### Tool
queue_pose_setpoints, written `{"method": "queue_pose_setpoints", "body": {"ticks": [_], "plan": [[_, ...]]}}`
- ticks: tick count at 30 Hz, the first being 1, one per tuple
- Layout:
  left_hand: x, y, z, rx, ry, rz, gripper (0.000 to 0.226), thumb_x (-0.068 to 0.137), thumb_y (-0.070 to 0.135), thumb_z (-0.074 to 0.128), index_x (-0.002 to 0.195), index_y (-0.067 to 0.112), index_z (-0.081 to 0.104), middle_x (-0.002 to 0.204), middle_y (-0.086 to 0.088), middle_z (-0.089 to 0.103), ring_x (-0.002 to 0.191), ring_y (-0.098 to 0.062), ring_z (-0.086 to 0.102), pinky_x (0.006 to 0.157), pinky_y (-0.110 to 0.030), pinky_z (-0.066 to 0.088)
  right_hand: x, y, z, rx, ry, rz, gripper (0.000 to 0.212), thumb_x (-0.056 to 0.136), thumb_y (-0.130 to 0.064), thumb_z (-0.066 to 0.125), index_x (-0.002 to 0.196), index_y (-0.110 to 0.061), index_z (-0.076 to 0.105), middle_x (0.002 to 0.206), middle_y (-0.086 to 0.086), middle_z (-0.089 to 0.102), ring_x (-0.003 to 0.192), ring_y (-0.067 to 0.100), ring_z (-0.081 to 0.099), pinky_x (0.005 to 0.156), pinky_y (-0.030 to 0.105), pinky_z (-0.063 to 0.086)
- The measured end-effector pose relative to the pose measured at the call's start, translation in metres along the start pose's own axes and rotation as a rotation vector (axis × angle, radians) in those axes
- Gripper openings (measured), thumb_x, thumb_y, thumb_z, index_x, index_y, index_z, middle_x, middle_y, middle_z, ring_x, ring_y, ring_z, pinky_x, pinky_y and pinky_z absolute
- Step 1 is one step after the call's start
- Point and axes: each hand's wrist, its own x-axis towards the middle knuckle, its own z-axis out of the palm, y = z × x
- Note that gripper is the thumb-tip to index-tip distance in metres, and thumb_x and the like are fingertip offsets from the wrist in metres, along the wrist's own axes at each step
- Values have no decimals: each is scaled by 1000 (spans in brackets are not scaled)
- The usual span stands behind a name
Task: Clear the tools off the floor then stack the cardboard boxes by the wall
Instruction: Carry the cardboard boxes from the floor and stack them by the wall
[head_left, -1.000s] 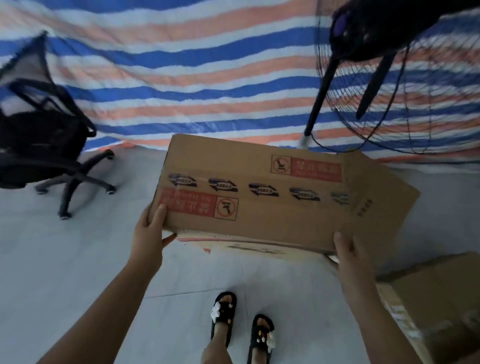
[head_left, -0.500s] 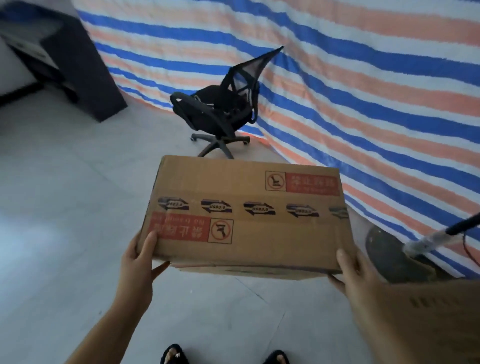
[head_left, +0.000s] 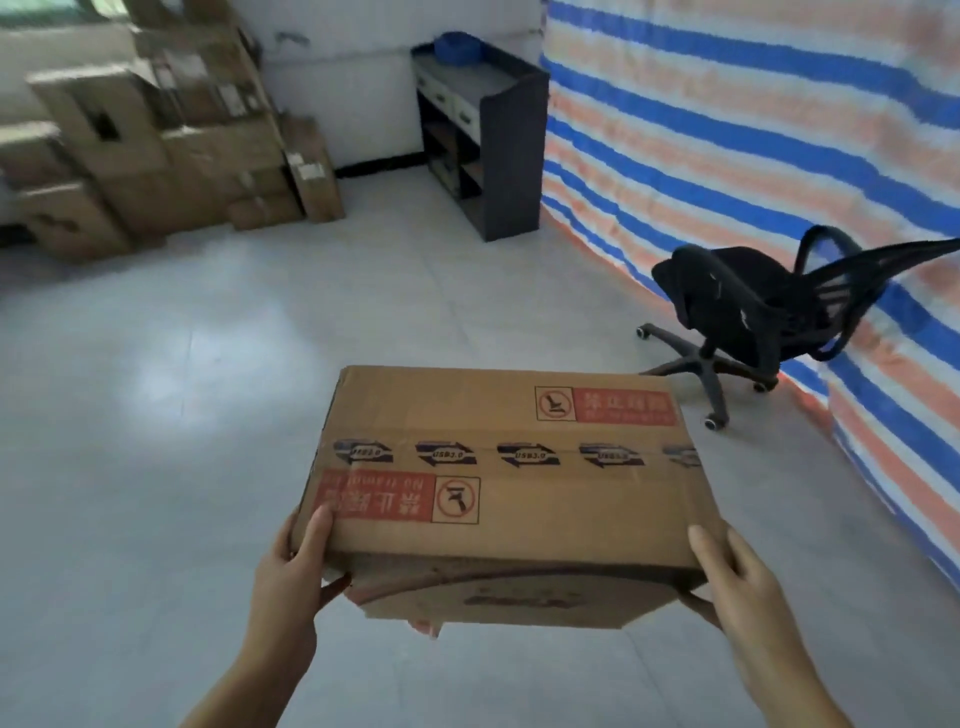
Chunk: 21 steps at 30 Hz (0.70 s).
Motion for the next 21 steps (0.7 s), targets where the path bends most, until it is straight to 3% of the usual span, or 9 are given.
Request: {"method": "queue_pose_setpoints", "body": {"ticks": [5,9,15,21], "plan": [[62,35,-59,-57,137,39,37,94,31,53,127,14,53,111,-3,59,95,-14,56,84,-51,52,26,-47,111,-77,-169,-59,42,93,-39,50,131,-22,49,117,2,58,103,22,57,94,49,50],[104,53,-85,-112,241,66,34,94,31,53,124,15,54,107,1,59,95,-13,56,80,-48,53,52,-83,182,-69,-274,-128,29,95,-33,50,122,-26,52,109,1,58,91,13,57,87,45,52],[180,82,-97,-154,368,81,35,95,32,52,126,15,52,109,-3,57,99,-20,54,82,-51,53,112,-136,284,-163,-386,-234,36,94,-38,50,126,-21,53,110,1,60,100,22,57,90,51,52],[284,128,-90,-190,486,99,38,95,32,51,128,14,50,111,-5,55,101,-23,52,78,-46,53,190,-205,399,-174,-509,-298,30,96,-32,49,124,-22,52,97,-11,58,87,9,56,81,43,54]]}}
